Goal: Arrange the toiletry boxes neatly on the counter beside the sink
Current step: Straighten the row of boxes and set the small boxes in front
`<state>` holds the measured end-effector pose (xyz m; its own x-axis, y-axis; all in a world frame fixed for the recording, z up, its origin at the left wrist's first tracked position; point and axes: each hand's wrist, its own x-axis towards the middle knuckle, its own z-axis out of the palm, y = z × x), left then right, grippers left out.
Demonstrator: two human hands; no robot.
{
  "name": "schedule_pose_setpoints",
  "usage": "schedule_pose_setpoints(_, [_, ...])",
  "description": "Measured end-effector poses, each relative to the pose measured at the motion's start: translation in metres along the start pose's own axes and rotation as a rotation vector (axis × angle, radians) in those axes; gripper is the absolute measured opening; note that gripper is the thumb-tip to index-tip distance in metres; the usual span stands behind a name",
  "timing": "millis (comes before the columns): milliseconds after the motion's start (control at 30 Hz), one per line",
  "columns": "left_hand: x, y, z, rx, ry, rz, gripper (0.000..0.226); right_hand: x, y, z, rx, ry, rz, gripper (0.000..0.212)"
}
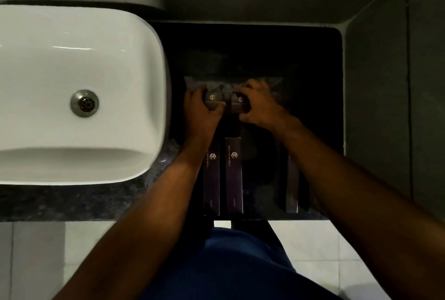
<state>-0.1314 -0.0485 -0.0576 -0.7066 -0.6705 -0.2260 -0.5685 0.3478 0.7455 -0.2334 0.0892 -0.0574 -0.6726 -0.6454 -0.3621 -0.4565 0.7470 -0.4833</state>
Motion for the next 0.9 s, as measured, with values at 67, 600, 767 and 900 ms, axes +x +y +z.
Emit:
schedule_pose_setpoints(67, [0.004,0.0,0.0,-0.005,0.005,-0.01,0.061,0.001,-0.002,0.0,0.0,0.001,0.004,0.076])
schedule_pose_setpoints(600, [-0.124,-0.05,-0.025,0.031,-0.111,-0.152,0.055,-0.123,-0.06,0.077,0.438,0.206,0.464,0.074])
schedule_pose_setpoints(767, [-0.11,-0.046,-0.021,0.017,-0.076,-0.091,0.054,-0.116,-0.056,0.076,0.373,0.245,0.463,0.071])
schedule_pose_setpoints(900, [-0.106,-0.043,-0.018,-0.003,-0.064,-0.069,0.051,-0.109,-0.052,0.07,0.355,0.232,0.475,0.073])
